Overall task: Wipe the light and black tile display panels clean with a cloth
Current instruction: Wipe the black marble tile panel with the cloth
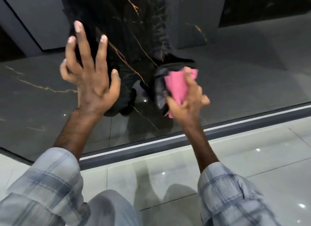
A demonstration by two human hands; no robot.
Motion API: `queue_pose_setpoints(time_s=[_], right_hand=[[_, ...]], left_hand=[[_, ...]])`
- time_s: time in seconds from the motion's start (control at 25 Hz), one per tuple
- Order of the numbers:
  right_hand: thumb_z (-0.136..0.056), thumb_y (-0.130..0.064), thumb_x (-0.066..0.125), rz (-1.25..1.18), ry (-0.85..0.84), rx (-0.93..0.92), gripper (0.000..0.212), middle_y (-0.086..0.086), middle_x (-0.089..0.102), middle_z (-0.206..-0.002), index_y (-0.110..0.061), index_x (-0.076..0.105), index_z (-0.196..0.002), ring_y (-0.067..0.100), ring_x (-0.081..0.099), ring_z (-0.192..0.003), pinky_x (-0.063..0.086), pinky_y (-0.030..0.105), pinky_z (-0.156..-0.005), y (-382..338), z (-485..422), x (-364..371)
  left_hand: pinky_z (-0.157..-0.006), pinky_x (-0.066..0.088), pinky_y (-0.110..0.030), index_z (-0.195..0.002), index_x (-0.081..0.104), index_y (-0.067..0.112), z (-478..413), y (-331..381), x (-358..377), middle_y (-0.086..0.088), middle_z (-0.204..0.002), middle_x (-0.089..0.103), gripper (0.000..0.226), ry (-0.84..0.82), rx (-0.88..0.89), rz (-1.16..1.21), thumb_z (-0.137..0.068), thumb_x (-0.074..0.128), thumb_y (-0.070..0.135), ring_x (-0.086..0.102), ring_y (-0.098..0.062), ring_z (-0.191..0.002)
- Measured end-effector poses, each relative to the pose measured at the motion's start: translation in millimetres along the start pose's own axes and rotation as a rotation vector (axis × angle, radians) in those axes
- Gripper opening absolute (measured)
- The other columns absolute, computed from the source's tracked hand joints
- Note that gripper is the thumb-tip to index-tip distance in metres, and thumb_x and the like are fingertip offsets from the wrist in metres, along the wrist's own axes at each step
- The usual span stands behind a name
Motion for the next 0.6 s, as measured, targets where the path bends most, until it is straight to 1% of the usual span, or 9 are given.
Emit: queue_pose_setpoints(time_s=[0.08,0.12,0.2,0.28,0.32,0.4,0.44,0.48,0.6], right_hand=[[-0.085,-0.05,0.065,-0.284,0.119,0.511,0.093,0.009,0.054,-0.138,-0.011,0.024,-0.159,0.031,0.052,-0.131,0.034,0.03,-0.106,15.0,16.5,-0.4],[-0.087,-0.053,0.061,-0.235,0.085,0.522,0.097,0.015,0.052,-0.142,-0.005,0.019,-0.16,0.033,0.052,-0.132,0.033,0.03,-0.106,9.5,21.7,7.4],[-0.084,-0.059,0.061,0.045,-0.171,0.081,0.099,0.014,0.059,-0.134,-0.01,0.02,-0.16,0.031,0.054,-0.117,0.034,0.045,-0.099,-10.2,30.1,21.3],[-0.075,-0.057,0.066,0.283,-0.259,-0.321,0.094,-0.001,0.062,-0.106,-0.025,0.031,-0.156,0.024,0.053,-0.095,0.028,0.042,-0.08,-15.8,19.3,14.3],[-0.073,-0.052,0.07,0.247,-0.177,-0.283,0.092,-0.006,0.061,-0.106,-0.03,0.034,-0.155,0.02,0.052,-0.094,0.028,0.042,-0.079,-14.4,6.6,5.8],[-0.077,-0.048,0.073,-0.042,0.043,0.061,0.093,-0.014,0.055,-0.133,-0.027,0.032,-0.158,0.007,0.048,-0.107,0.035,0.048,-0.094,-14.6,-15.1,-4.3],[-0.08,-0.051,0.069,-0.096,0.088,0.141,0.094,-0.011,0.051,-0.142,-0.021,0.029,-0.159,0.005,0.047,-0.112,0.033,0.05,-0.101,-25.0,-23.0,-6.6],[-0.082,-0.055,0.066,-0.006,0.055,0.068,0.095,-0.005,0.053,-0.142,-0.019,0.026,-0.16,0.011,0.048,-0.112,0.031,0.049,-0.1,-39.5,-28.8,-7.4],[-0.071,-0.057,0.068,0.36,-0.088,-0.468,0.093,-0.004,0.054,-0.097,-0.03,0.039,-0.155,0.025,0.048,-0.092,0.021,0.04,-0.078,-65.9,-57.5,-18.5]], left_hand=[[-0.115,0.016,-0.068,-0.164,0.017,0.015,6.5,1.8,7.4,-0.035,-0.166,0.016,0.082,-0.063,0.048,-0.047,-0.097,0.058,0.037,0.01,-0.05,-0.153],[-0.116,0.013,-0.07,-0.164,0.015,0.013,9.5,3.8,10.3,-0.035,-0.166,0.015,0.083,-0.075,0.057,-0.051,-0.097,0.059,0.036,0.009,-0.053,-0.152],[-0.117,0.01,-0.07,-0.164,0.019,0.011,10.6,7.9,9.1,-0.034,-0.167,0.014,0.085,-0.074,0.05,-0.006,-0.093,0.062,0.034,0.007,-0.052,-0.153],[-0.117,0.012,-0.066,-0.163,0.028,0.013,6.7,8.6,-3.2,-0.03,-0.168,0.015,0.085,-0.049,0.057,0.045,-0.09,0.064,0.034,0.008,-0.046,-0.155],[-0.117,0.014,-0.064,-0.162,0.03,0.015,0.8,6.5,-11.1,-0.029,-0.169,0.016,0.083,-0.021,0.075,0.047,-0.089,0.064,0.035,0.009,-0.043,-0.156],[-0.116,0.017,-0.063,-0.162,0.031,0.017,-22.5,0.6,-28.9,-0.03,-0.168,0.017,0.081,0.048,0.09,0.024,-0.09,0.063,0.035,0.011,-0.041,-0.155],[-0.116,0.018,-0.063,-0.162,0.029,0.017,-38.5,-1.1,-37.7,-0.032,-0.167,0.017,0.082,0.073,0.085,0.012,-0.09,0.064,0.035,0.012,-0.043,-0.155],[-0.116,0.018,-0.063,-0.162,0.028,0.017,-54.5,-1.2,-46.0,-0.033,-0.167,0.015,0.082,0.083,0.084,0.002,-0.09,0.064,0.034,0.012,-0.044,-0.156],[-0.116,0.017,-0.062,-0.163,0.028,0.018,-93.4,-0.2,-69.1,-0.034,-0.167,0.013,0.082,0.112,0.125,-0.015,-0.09,0.065,0.033,0.01,-0.046,-0.156]])
Point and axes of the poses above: each hand's wrist, its own z-axis away from the middle knuckle, its own x-axis out of the palm, y = z × x, the point moved 3 cm from there along -z, towards the middle knuckle
